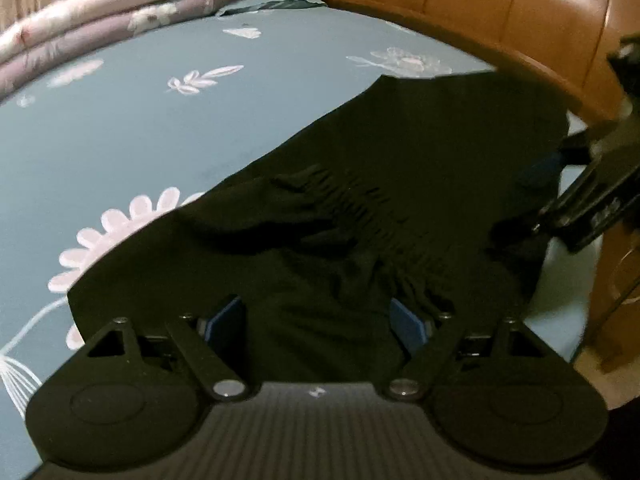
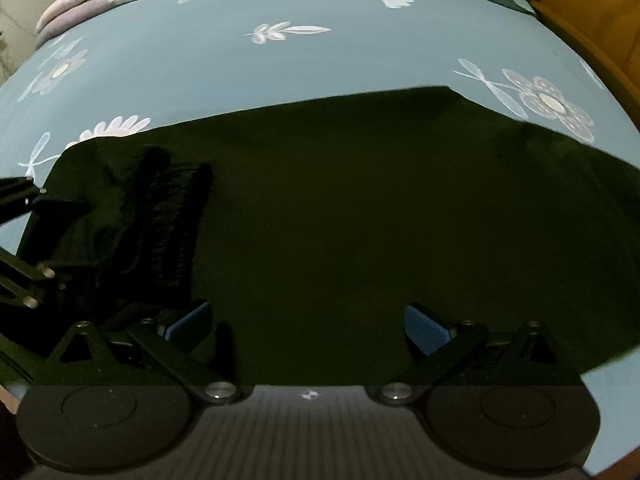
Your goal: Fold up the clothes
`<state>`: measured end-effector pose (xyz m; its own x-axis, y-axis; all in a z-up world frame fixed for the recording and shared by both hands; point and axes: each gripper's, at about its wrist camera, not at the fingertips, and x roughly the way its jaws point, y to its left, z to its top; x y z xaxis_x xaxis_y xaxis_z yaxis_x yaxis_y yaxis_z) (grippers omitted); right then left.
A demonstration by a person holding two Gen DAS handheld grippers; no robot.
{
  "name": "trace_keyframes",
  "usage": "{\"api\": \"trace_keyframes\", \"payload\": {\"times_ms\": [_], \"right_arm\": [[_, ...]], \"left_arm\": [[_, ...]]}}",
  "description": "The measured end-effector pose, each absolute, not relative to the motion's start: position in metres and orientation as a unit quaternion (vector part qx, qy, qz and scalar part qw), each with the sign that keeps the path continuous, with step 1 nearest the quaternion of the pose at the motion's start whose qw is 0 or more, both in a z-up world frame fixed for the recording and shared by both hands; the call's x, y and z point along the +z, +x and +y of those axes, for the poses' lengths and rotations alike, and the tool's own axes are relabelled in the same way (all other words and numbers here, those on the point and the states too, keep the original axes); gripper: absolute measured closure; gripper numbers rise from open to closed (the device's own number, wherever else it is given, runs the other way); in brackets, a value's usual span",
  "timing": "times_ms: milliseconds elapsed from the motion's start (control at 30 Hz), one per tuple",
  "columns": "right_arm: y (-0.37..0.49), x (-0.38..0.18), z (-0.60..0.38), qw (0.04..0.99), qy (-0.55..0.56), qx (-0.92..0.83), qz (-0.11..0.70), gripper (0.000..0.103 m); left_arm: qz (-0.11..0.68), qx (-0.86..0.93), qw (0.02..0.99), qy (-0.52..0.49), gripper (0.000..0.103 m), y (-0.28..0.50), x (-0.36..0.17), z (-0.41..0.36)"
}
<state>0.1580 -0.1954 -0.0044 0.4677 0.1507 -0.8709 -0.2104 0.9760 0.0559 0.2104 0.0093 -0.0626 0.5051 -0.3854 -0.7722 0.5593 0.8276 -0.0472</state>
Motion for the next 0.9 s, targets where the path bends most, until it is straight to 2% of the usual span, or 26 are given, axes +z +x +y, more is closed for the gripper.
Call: {"api": "trace_keyframes", "payload": {"times_ms": [633,900], "right_arm": [[0.177,0.006,-0.302,0.875,0.032,0.104,0.471,0.000],[0.191,-0.013,-0.336,0.871,0.067,0.124,0.471,0.000]], "left_arm": [[0.418,-0.182,0.889,0.050,0.022,0.225,-0.020,-0.023],[0.465,-0.137,0.874,0.035,0.021,0.232,-0.039,-0.040]]}}
